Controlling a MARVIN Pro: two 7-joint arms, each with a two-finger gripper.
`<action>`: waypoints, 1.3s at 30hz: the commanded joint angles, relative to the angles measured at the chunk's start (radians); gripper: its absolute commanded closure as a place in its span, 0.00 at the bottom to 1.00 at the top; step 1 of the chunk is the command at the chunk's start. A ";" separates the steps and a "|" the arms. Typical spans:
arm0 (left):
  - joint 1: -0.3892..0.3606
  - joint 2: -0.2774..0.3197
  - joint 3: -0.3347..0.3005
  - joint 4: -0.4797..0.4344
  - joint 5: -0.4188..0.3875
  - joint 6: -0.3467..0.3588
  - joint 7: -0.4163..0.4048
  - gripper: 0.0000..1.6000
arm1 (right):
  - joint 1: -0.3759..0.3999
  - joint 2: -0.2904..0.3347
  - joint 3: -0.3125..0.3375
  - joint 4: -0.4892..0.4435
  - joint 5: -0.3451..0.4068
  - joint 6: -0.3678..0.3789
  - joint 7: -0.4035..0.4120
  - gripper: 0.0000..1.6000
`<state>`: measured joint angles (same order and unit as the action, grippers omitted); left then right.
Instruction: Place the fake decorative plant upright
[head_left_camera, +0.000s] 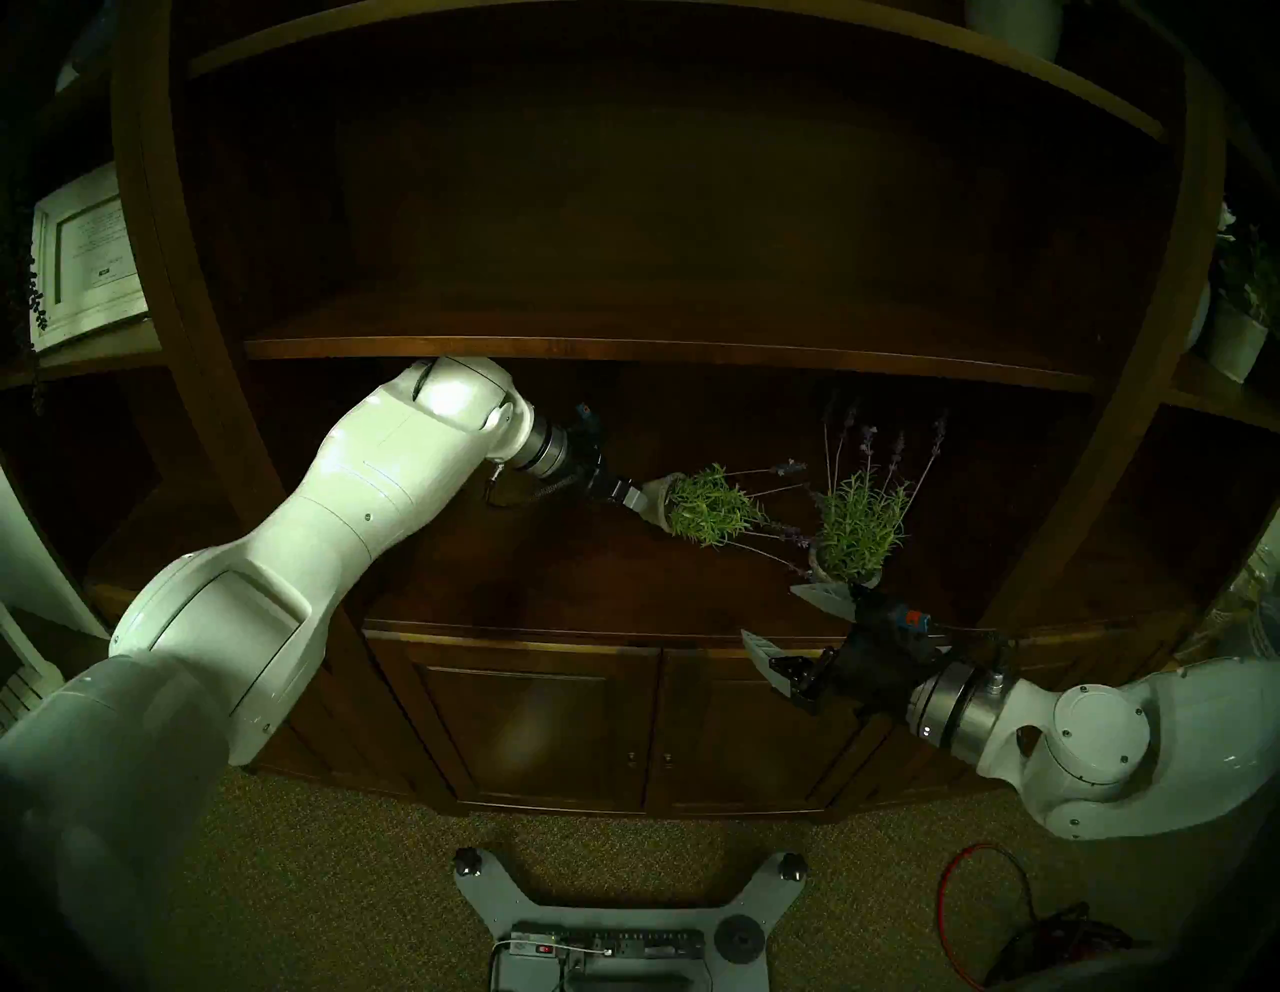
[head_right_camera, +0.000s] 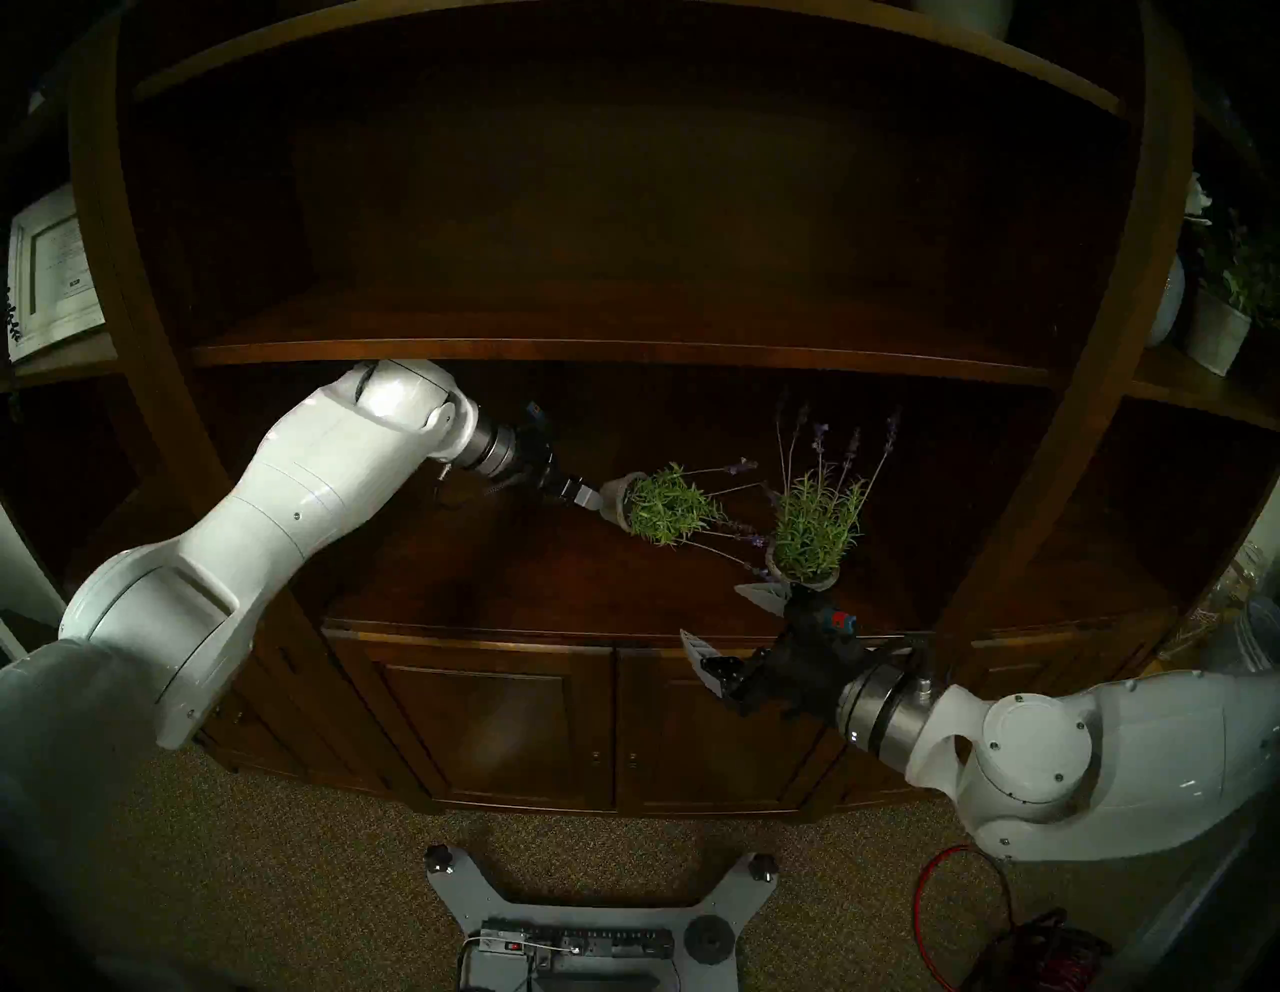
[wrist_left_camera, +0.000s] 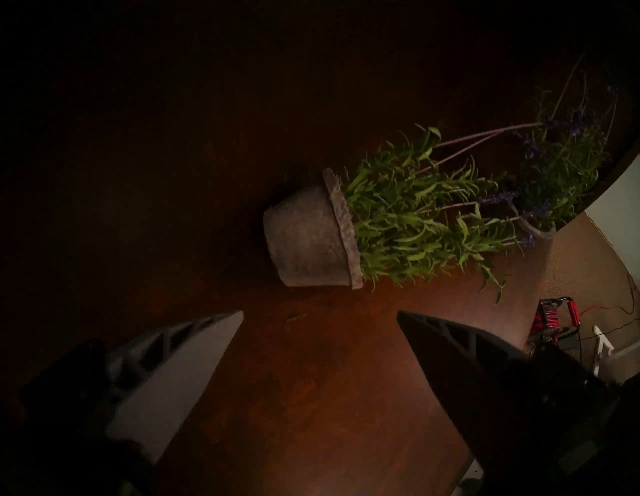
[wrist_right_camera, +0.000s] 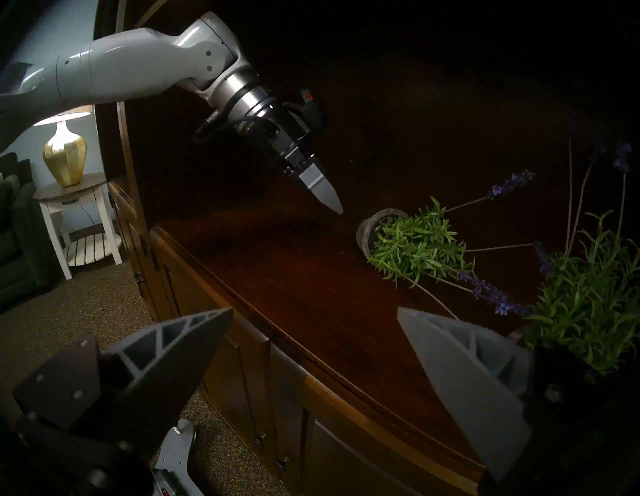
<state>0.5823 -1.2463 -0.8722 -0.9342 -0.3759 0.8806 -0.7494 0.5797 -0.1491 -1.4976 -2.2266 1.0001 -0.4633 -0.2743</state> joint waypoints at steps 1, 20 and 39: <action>-0.069 -0.070 -0.023 0.019 -0.008 -0.016 0.021 0.00 | 0.009 -0.002 0.022 -0.004 0.001 -0.015 -0.002 0.00; -0.064 -0.124 -0.030 0.035 -0.005 -0.005 0.100 0.00 | 0.003 -0.004 0.027 -0.003 0.001 -0.019 -0.003 0.00; -0.043 -0.142 -0.039 0.030 -0.002 -0.001 0.202 0.00 | -0.014 -0.013 0.040 -0.001 0.003 -0.027 -0.011 0.00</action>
<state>0.5771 -1.3696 -0.8914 -0.8852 -0.3761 0.8764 -0.5684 0.5636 -0.1595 -1.4829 -2.2251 1.0005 -0.4693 -0.2816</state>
